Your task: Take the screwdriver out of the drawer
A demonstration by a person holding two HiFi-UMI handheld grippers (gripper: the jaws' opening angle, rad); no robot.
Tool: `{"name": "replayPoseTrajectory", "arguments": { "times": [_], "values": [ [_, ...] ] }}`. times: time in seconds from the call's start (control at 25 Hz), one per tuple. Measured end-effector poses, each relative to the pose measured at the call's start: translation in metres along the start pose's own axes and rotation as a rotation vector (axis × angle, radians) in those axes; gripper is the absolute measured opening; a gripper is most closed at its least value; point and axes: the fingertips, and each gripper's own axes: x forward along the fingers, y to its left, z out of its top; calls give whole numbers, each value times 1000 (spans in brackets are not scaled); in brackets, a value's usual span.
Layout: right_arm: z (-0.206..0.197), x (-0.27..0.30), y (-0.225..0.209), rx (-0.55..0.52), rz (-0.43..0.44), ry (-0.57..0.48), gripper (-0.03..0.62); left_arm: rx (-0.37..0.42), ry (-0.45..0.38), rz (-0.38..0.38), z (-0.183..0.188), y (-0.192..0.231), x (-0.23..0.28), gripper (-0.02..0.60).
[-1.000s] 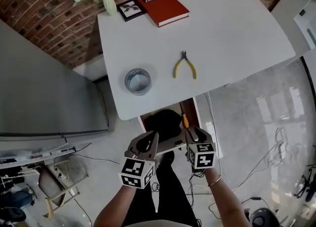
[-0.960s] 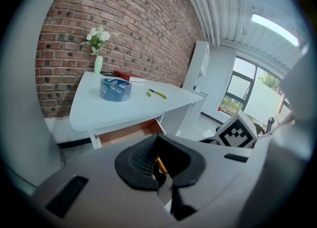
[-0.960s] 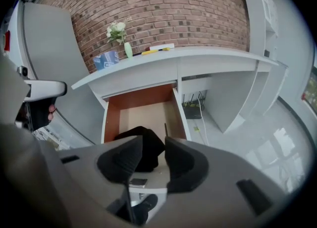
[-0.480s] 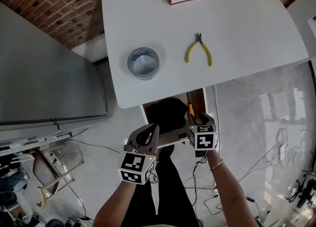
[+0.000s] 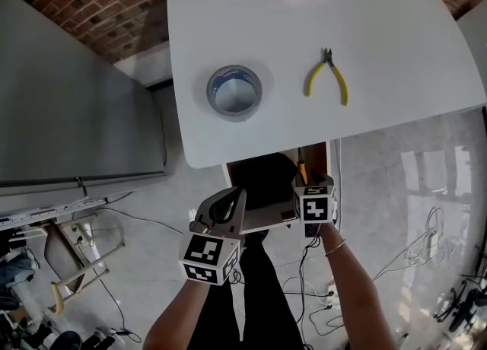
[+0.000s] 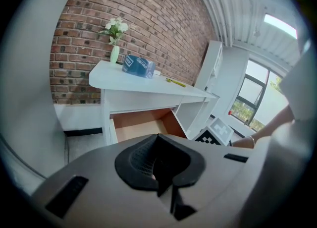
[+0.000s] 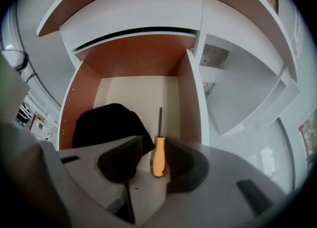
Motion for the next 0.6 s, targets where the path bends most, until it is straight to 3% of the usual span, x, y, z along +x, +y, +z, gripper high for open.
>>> {"name": "replayPoseTrajectory", "arguments": {
  "times": [0.6],
  "values": [
    [-2,44,-8,-50,-49,120,143,-76,-7,37,-19,21,-1,-8]
  ]
}}
